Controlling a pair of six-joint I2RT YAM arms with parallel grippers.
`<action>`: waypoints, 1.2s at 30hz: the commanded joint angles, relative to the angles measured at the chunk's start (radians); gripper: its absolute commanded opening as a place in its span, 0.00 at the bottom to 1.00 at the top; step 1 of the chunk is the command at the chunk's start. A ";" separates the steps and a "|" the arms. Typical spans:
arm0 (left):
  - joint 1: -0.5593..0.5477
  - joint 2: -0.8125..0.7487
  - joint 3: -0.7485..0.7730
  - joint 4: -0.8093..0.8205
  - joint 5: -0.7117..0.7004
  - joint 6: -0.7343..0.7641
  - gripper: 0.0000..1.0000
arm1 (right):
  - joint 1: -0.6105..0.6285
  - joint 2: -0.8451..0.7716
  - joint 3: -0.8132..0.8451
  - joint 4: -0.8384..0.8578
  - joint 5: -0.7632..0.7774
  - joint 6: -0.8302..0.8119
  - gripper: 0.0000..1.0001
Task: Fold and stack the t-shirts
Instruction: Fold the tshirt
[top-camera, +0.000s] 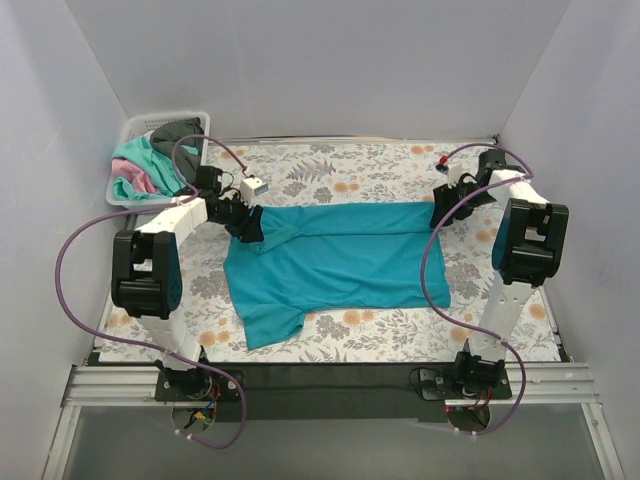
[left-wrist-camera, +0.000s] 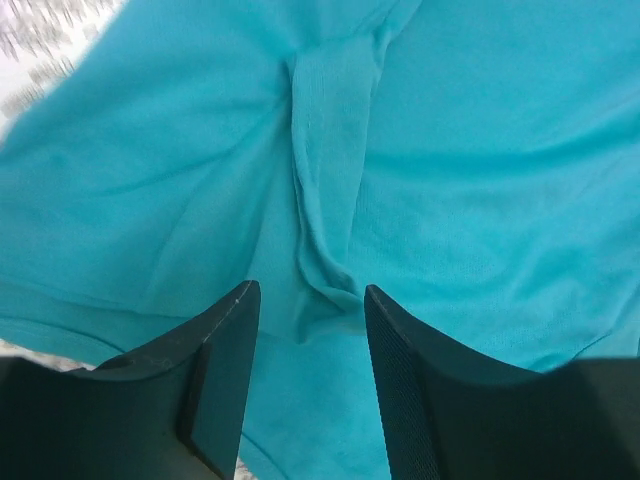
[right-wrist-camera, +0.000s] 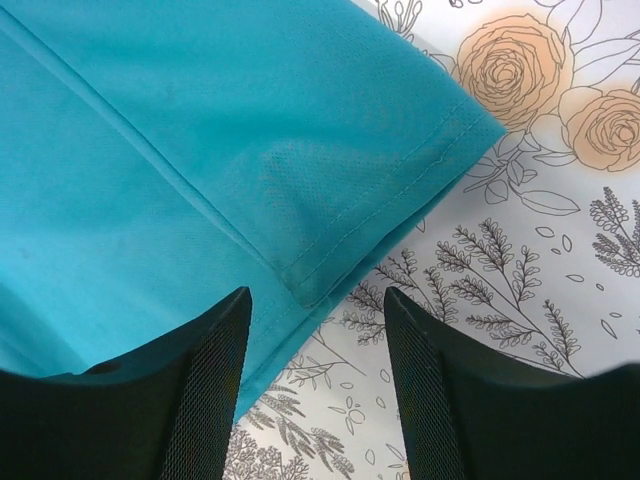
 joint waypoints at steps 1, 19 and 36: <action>-0.011 0.012 0.126 -0.041 0.067 0.018 0.45 | -0.002 -0.071 0.054 -0.029 -0.039 0.010 0.53; -0.186 0.255 0.265 0.085 -0.050 -0.128 0.39 | 0.047 0.107 0.271 -0.027 -0.070 0.151 0.36; -0.246 0.068 0.118 -0.077 0.079 0.035 0.39 | 0.059 0.102 0.246 -0.029 -0.056 0.142 0.32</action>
